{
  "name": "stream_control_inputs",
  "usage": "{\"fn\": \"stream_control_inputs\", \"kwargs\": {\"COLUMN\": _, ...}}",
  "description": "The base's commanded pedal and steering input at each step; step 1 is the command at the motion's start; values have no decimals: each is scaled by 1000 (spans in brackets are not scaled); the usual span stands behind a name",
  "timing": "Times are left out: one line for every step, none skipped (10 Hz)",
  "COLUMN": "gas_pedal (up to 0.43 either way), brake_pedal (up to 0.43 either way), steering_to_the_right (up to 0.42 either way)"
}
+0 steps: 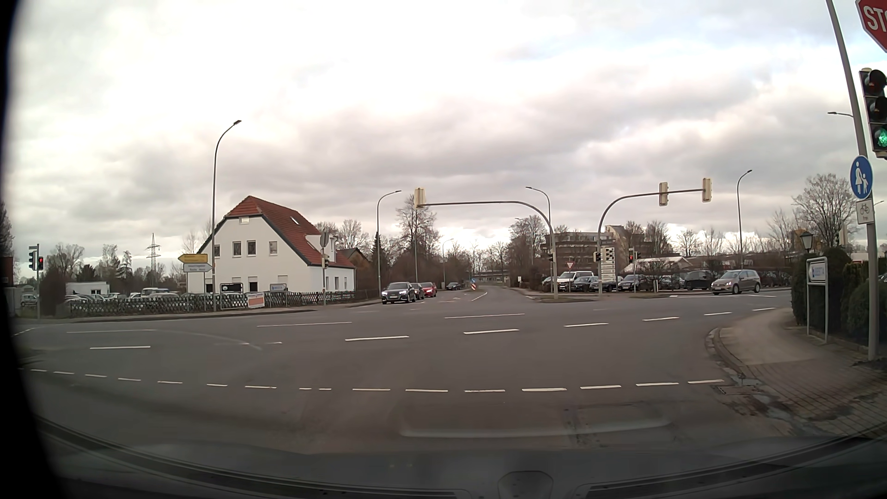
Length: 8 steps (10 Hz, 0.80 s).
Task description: Follow the waypoints while adhering to traffic rules and regulations
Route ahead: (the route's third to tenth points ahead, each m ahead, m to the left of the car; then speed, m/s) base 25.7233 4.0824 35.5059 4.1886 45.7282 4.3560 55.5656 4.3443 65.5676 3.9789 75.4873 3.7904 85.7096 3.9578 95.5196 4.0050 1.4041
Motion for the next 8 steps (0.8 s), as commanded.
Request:
{"fn": "stream_control_inputs", "kwargs": {"gas_pedal": 500, "brake_pedal": 0, "steering_to_the_right": -4}}
{"fn": "stream_control_inputs", "kwargs": {"gas_pedal": 500, "brake_pedal": 0, "steering_to_the_right": -6}}
{"fn": "stream_control_inputs", "kwargs": {"gas_pedal": 500, "brake_pedal": 0, "steering_to_the_right": -9}}
{"fn": "stream_control_inputs", "kwargs": {"gas_pedal": 500, "brake_pedal": 0, "steering_to_the_right": -14}}
{"fn": "stream_control_inputs", "kwargs": {"gas_pedal": 591, "brake_pedal": 0, "steering_to_the_right": -18}}
{"fn": "stream_control_inputs", "kwargs": {"gas_pedal": 630, "brake_pedal": 0, "steering_to_the_right": -19}}
{"fn": "stream_control_inputs", "kwargs": {"gas_pedal": 630, "brake_pedal": 0, "steering_to_the_right": -20}}
{"fn": "stream_control_inputs", "kwargs": {"gas_pedal": 630, "brake_pedal": 0, "steering_to_the_right": -19}}
